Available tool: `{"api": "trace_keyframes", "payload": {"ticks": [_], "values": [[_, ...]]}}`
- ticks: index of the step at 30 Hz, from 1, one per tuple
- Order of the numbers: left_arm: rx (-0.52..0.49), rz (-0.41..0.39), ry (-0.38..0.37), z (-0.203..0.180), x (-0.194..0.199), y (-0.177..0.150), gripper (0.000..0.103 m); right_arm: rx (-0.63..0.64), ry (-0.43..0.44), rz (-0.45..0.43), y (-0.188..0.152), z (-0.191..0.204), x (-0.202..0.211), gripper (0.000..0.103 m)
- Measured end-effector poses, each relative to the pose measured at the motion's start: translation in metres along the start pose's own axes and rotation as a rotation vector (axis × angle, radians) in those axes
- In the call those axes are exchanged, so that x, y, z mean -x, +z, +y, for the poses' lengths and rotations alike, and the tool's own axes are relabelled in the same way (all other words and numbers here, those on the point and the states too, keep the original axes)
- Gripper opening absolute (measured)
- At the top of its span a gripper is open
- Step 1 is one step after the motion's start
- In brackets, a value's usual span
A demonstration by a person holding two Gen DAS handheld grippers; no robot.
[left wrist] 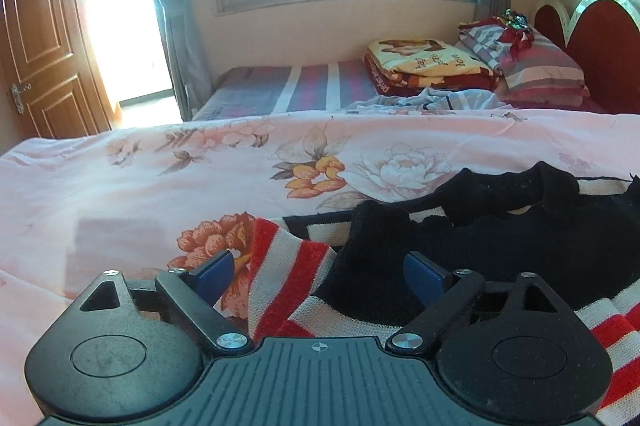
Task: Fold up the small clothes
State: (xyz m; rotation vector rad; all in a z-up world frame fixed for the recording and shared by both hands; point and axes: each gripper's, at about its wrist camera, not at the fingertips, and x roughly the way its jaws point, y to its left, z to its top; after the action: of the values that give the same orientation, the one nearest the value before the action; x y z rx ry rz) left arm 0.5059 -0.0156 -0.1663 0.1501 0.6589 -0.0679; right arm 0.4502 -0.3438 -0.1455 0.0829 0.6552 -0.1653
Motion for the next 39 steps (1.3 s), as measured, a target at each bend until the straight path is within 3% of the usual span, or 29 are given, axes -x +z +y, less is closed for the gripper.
{"api": "trace_keyframes", "payload": {"ticks": [2,7,9,15,19,21,24,26,30,34,39], "values": [[0.02,0.009,-0.024,0.001,0.008,0.004,0.091,-0.03,0.023,-0.008,0.003,-0.001,0.009,0.067],[0.034,-0.01,-0.129,-0.015,0.029,0.011,0.091,0.052,0.106,-0.001,0.002,0.03,0.022,0.042],[0.017,0.003,-0.173,-0.029,0.031,0.01,0.091,0.063,0.157,0.029,-0.002,0.046,0.021,0.039],[-0.01,0.086,-0.159,-0.049,0.007,-0.011,0.091,0.155,0.195,0.063,-0.021,0.084,0.014,0.037],[-0.015,0.055,-0.166,-0.041,0.001,-0.026,0.094,0.198,0.135,0.101,-0.037,0.078,-0.002,0.037],[-0.012,0.047,-0.162,-0.041,0.002,-0.028,0.094,0.228,0.098,0.074,-0.05,0.064,-0.008,0.043],[0.0,0.047,-0.164,-0.039,0.002,-0.028,0.094,0.126,0.103,0.073,-0.048,0.036,-0.009,0.043],[0.007,0.049,-0.164,-0.038,0.002,-0.028,0.094,0.126,0.106,0.072,-0.049,0.032,-0.009,0.042],[0.009,0.052,-0.159,-0.035,0.005,-0.028,0.094,0.156,0.08,0.03,-0.058,0.039,-0.007,0.042],[0.012,0.076,-0.143,-0.03,0.019,-0.025,0.094,0.131,0.063,0.082,-0.046,0.043,-0.005,0.044],[0.047,0.093,-0.185,-0.033,0.043,-0.026,0.094,0.08,0.137,0.057,-0.043,0.063,0.027,0.045]]}}
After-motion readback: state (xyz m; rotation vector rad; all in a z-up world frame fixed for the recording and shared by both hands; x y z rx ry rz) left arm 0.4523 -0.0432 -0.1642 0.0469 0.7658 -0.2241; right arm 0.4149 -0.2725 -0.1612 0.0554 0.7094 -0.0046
